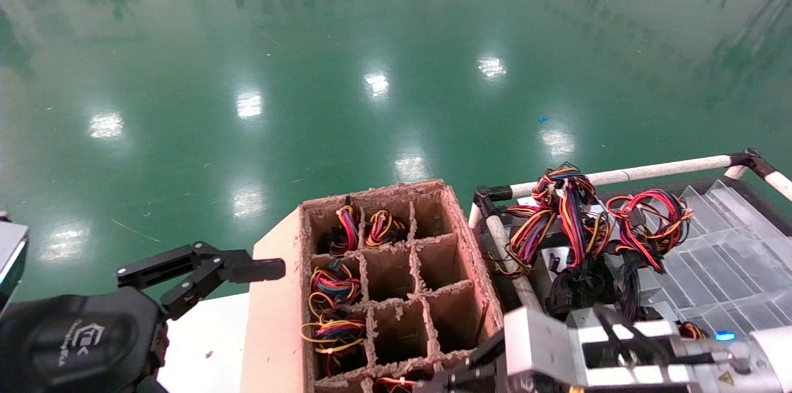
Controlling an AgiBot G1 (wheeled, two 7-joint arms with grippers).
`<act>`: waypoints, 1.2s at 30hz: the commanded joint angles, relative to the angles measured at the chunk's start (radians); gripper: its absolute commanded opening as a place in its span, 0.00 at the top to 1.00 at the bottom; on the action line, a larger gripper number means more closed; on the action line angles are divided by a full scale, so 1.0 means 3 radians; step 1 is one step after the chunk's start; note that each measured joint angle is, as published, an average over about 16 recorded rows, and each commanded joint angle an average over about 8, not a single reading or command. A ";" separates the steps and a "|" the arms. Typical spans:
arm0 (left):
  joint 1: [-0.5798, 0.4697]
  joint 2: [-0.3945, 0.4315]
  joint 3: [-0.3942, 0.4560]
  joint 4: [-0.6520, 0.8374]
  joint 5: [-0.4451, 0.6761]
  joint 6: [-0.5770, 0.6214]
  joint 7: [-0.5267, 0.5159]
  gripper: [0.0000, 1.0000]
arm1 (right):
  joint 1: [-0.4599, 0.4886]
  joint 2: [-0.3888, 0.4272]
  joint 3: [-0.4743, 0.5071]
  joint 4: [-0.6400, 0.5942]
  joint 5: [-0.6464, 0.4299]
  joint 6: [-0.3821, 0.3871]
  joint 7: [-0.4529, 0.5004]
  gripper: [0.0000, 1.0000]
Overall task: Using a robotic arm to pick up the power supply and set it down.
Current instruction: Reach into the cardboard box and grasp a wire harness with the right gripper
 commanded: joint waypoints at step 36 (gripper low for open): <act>-0.0001 -0.0001 0.0002 0.0000 -0.0001 -0.0001 0.0001 0.00 | 0.0244 -0.0252 -0.0305 0.0061 -0.0512 -0.0010 0.0498 0.48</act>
